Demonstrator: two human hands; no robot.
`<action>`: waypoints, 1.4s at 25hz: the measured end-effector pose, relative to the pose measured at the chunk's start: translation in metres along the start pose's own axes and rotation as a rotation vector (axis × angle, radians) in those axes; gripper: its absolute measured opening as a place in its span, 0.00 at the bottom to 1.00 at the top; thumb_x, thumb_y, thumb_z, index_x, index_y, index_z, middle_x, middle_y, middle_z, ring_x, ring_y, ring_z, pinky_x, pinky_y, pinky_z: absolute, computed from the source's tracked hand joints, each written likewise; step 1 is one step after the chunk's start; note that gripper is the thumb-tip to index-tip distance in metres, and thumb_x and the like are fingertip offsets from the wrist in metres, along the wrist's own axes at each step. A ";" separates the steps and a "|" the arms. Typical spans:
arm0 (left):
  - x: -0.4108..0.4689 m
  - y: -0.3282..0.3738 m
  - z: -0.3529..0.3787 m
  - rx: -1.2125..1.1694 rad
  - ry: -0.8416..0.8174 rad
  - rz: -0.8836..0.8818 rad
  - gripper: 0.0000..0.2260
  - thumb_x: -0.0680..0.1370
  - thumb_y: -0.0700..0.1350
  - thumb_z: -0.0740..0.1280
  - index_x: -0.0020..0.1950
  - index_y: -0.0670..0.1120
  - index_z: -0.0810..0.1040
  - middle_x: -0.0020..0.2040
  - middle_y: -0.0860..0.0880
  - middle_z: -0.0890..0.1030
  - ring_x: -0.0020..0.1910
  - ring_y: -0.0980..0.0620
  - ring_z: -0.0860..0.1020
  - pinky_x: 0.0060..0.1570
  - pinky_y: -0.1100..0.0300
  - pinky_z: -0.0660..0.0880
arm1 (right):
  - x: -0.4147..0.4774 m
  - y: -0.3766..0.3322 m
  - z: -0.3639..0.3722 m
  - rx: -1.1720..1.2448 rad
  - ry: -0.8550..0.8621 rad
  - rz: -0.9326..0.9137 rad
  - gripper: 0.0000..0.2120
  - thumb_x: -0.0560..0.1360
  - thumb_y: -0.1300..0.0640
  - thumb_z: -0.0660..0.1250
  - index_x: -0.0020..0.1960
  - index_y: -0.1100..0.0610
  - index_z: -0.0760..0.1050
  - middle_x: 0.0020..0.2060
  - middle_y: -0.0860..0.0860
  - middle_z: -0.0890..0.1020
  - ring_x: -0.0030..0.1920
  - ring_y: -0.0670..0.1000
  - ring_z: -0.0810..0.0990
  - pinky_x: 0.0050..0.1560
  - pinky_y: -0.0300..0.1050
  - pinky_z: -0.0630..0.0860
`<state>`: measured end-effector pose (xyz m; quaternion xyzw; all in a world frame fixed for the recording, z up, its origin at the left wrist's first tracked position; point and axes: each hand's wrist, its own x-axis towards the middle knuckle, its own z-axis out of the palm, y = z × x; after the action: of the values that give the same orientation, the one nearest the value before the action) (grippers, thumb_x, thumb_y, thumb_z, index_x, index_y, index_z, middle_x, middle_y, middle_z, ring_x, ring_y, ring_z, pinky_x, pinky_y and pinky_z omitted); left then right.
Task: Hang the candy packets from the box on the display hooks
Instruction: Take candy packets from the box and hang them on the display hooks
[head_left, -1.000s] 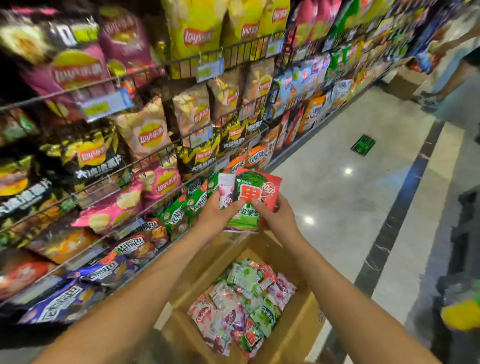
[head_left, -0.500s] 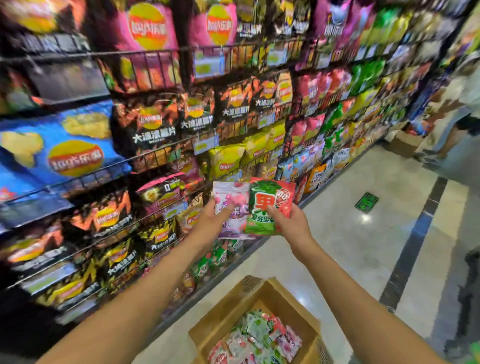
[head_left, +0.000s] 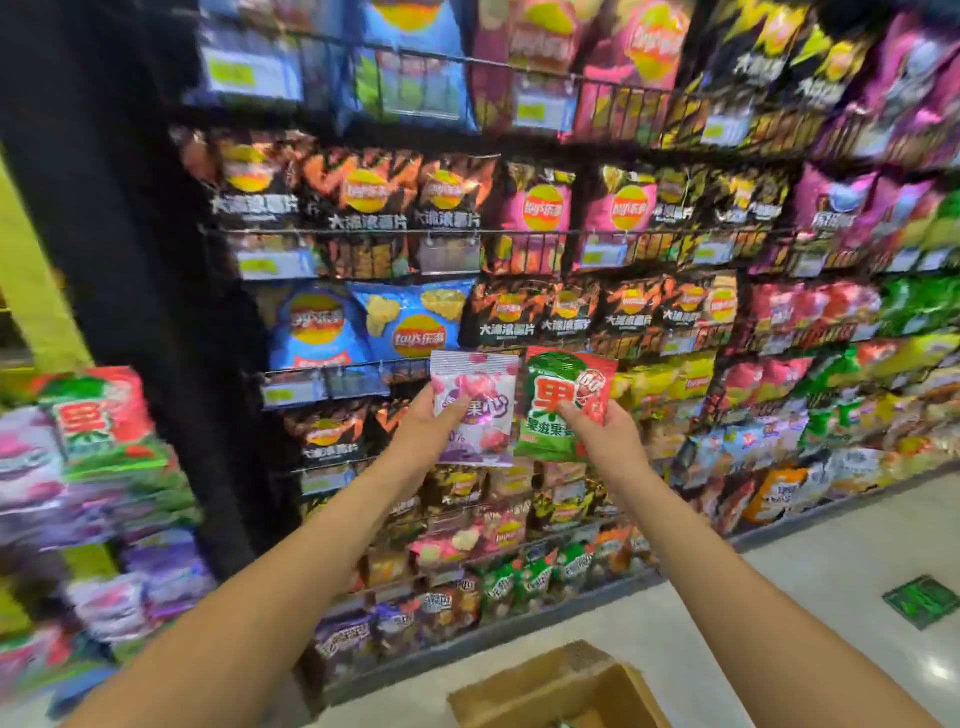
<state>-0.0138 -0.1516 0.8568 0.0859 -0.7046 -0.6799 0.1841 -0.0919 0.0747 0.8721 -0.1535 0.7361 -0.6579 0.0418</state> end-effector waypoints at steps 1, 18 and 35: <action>-0.009 0.004 -0.018 0.002 0.047 0.004 0.15 0.84 0.51 0.67 0.71 0.54 0.73 0.64 0.63 0.78 0.64 0.59 0.78 0.53 0.70 0.74 | -0.002 -0.005 0.016 0.016 -0.040 -0.013 0.02 0.81 0.53 0.71 0.53 0.47 0.79 0.50 0.42 0.85 0.52 0.43 0.83 0.46 0.37 0.77; -0.151 0.039 -0.287 0.094 0.571 -0.057 0.34 0.84 0.56 0.65 0.85 0.50 0.54 0.84 0.50 0.58 0.82 0.47 0.59 0.76 0.46 0.61 | -0.058 -0.052 0.294 0.130 -0.511 -0.077 0.11 0.80 0.50 0.72 0.61 0.49 0.81 0.53 0.47 0.88 0.53 0.47 0.87 0.53 0.47 0.82; -0.147 0.033 -0.508 0.038 0.452 -0.029 0.35 0.81 0.60 0.68 0.84 0.51 0.58 0.80 0.49 0.66 0.77 0.45 0.66 0.69 0.42 0.69 | -0.061 -0.098 0.503 0.063 -0.358 -0.028 0.19 0.73 0.39 0.74 0.56 0.50 0.81 0.52 0.49 0.87 0.54 0.53 0.86 0.60 0.63 0.81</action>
<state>0.3167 -0.5652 0.8725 0.2493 -0.6567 -0.6327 0.3258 0.1152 -0.3977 0.8934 -0.2770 0.6938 -0.6432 0.1679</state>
